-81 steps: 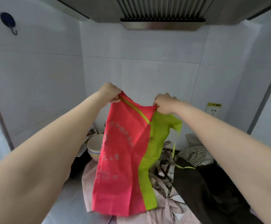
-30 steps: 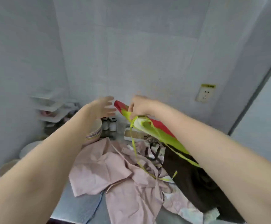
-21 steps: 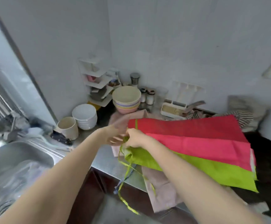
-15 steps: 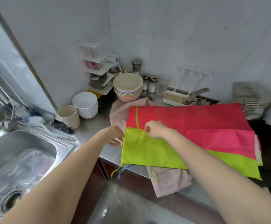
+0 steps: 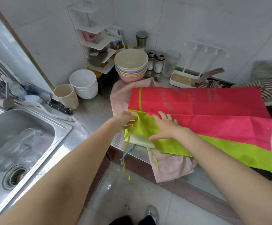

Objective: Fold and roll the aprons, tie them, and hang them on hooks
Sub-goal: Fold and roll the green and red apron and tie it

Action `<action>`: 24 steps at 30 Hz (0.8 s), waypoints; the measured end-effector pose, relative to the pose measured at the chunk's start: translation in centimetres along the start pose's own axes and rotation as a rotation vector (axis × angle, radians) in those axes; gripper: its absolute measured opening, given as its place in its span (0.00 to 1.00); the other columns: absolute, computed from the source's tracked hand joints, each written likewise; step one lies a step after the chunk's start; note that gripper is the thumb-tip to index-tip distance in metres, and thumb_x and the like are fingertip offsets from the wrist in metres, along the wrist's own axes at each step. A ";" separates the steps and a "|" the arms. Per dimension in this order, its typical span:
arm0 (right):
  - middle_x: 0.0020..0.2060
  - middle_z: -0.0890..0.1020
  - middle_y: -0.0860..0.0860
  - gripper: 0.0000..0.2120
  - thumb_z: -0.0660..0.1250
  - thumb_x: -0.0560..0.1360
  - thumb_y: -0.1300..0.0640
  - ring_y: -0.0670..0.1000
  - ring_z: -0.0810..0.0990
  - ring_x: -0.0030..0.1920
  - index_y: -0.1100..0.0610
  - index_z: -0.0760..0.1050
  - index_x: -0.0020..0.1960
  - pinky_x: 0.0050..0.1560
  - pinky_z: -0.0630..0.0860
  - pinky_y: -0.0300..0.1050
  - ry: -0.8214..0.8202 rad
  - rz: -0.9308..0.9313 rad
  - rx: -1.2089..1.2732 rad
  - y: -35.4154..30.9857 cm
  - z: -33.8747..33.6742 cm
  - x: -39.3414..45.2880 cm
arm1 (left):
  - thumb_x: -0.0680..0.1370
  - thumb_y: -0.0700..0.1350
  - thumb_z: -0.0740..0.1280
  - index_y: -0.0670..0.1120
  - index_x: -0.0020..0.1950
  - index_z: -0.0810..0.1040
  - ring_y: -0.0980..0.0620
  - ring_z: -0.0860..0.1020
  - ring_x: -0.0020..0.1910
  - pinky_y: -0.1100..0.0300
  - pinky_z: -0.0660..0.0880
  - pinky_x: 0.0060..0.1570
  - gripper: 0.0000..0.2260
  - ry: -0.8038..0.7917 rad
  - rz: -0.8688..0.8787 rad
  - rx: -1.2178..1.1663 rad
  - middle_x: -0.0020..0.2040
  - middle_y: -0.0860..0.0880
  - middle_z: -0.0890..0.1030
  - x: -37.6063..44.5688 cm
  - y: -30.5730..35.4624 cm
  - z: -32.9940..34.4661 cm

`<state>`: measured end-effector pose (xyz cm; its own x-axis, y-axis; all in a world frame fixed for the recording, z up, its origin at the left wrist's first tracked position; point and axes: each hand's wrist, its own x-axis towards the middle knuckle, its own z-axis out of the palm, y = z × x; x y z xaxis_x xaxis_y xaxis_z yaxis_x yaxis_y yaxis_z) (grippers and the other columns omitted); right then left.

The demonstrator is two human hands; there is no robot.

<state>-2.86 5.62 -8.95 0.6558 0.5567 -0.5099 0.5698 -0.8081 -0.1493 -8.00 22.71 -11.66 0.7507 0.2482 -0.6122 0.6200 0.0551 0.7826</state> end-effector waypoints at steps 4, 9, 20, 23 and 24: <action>0.76 0.40 0.55 0.57 0.71 0.65 0.35 0.59 0.42 0.76 0.54 0.37 0.77 0.72 0.47 0.61 -0.036 -0.007 0.124 -2.0 0.8 0.7 | 0.81 0.39 0.58 0.46 0.41 0.71 0.53 0.73 0.39 0.58 0.72 0.42 0.09 -0.061 -0.021 -0.211 0.41 0.48 0.74 0.5 2.2 -0.2; 0.74 0.54 0.58 0.36 0.62 0.75 0.59 0.62 0.57 0.71 0.54 0.46 0.76 0.68 0.59 0.60 0.080 -0.056 -0.209 -1.2 2.1 1.4 | 0.80 0.36 0.56 0.43 0.39 0.69 0.53 0.73 0.34 0.62 0.74 0.32 0.10 0.147 -0.093 0.171 0.41 0.46 0.75 0.9 1.1 -1.1; 0.76 0.47 0.56 0.36 0.67 0.74 0.48 0.59 0.45 0.75 0.53 0.53 0.75 0.72 0.49 0.62 0.087 -0.088 -0.182 0.6 0.1 3.3 | 0.75 0.41 0.66 0.39 0.55 0.79 0.44 0.79 0.52 0.55 0.75 0.54 0.11 0.344 -0.032 0.558 0.51 0.42 0.81 3.6 -0.6 -1.2; 0.76 0.46 0.56 0.40 0.67 0.74 0.53 0.59 0.45 0.76 0.53 0.45 0.77 0.72 0.48 0.61 0.090 -0.035 -0.226 1.7 -0.8 4.0 | 0.73 0.42 0.68 0.39 0.55 0.79 0.44 0.80 0.52 0.55 0.77 0.54 0.13 0.408 -0.061 0.509 0.51 0.42 0.82 4.3 -0.2 -1.3; 0.76 0.46 0.55 0.42 0.68 0.74 0.52 0.59 0.45 0.76 0.53 0.44 0.77 0.72 0.48 0.61 0.065 -0.022 -0.229 2.1 -1.1 4.2 | 0.73 0.42 0.67 0.38 0.54 0.79 0.44 0.81 0.51 0.55 0.77 0.53 0.12 0.414 -0.072 0.491 0.49 0.42 0.82 4.6 -0.1 -1.3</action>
<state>1.63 6.46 -10.51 0.6683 0.5909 -0.4518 0.6770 -0.7349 0.0401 -4.86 25.08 -14.43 0.6144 0.6183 -0.4901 0.7711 -0.3391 0.5389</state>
